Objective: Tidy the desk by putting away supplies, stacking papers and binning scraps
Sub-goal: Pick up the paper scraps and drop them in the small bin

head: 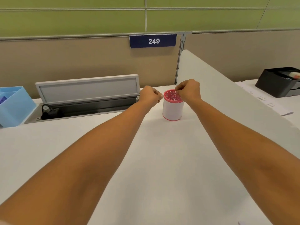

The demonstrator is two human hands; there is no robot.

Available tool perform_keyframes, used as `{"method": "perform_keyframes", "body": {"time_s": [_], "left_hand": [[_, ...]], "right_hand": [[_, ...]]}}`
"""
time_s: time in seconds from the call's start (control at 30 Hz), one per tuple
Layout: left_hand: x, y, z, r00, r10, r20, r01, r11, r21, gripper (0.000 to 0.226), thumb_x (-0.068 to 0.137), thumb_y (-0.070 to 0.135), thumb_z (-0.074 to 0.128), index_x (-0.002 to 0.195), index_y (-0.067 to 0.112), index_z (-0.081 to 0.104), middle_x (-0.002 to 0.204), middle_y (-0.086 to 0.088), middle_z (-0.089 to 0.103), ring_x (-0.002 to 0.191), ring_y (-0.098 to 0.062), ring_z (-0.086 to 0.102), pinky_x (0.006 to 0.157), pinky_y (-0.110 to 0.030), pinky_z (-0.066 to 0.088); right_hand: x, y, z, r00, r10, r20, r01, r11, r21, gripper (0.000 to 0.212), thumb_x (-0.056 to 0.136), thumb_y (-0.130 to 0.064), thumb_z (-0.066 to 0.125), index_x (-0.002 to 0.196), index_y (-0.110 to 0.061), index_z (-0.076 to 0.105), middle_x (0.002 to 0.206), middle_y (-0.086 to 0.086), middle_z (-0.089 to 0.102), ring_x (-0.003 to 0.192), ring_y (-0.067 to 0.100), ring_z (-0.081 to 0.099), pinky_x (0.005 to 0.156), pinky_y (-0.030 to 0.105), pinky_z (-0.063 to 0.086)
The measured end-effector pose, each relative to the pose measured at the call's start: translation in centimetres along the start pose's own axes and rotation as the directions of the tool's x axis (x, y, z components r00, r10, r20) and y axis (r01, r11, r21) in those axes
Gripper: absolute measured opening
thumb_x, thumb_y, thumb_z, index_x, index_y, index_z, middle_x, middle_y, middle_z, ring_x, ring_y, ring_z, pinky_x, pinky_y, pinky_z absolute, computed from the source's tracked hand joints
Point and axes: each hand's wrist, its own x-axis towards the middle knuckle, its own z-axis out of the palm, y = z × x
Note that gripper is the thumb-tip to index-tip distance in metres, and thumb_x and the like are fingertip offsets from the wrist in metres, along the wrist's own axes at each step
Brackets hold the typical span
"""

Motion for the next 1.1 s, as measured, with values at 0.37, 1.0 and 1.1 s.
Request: {"method": "perform_keyframes", "body": {"time_s": [0.37, 1.0, 1.1], "left_hand": [[3.0, 3.8, 3.3, 0.995, 0.096, -0.022, -0.087, 0.964, 0.253, 0.015, 0.078, 0.012, 0.074, 0.093, 0.010, 0.074, 0.102, -0.007, 0.070, 0.099, -0.021, 0.063, 0.082, -0.030, 0.052], [1.5, 3.0, 2.5, 0.972, 0.162, -0.170, -0.142, 0.982, 0.125, 0.006, 0.081, 0.011, 0.066, 0.076, 0.011, 0.064, 0.093, -0.009, 0.071, 0.088, -0.023, 0.066, 0.080, -0.039, 0.055], [-1.3, 1.0, 1.7, 0.962, 0.177, -0.209, -0.157, 0.982, 0.109, 0.005, 0.082, 0.015, 0.066, 0.079, 0.012, 0.067, 0.089, -0.007, 0.070, 0.085, -0.023, 0.065, 0.078, -0.037, 0.054]], "right_hand": [[0.0, 1.4, -0.8, 0.985, -0.029, -0.168, 0.063, 0.978, 0.200, 0.015, 0.083, -0.004, 0.062, 0.095, -0.004, 0.071, 0.093, 0.010, 0.070, 0.081, 0.015, 0.061, 0.083, 0.026, 0.052], [-3.1, 1.6, -0.7, 0.988, 0.014, -0.153, 0.026, 0.965, 0.262, 0.014, 0.082, 0.000, 0.061, 0.091, -0.004, 0.071, 0.090, 0.010, 0.070, 0.076, 0.011, 0.059, 0.074, 0.015, 0.047], [-5.9, 1.0, -0.1, 0.994, 0.022, -0.104, 0.009, 0.955, 0.298, 0.013, 0.081, -0.002, 0.063, 0.091, -0.004, 0.070, 0.092, 0.009, 0.070, 0.081, 0.013, 0.060, 0.080, 0.018, 0.048]]}}
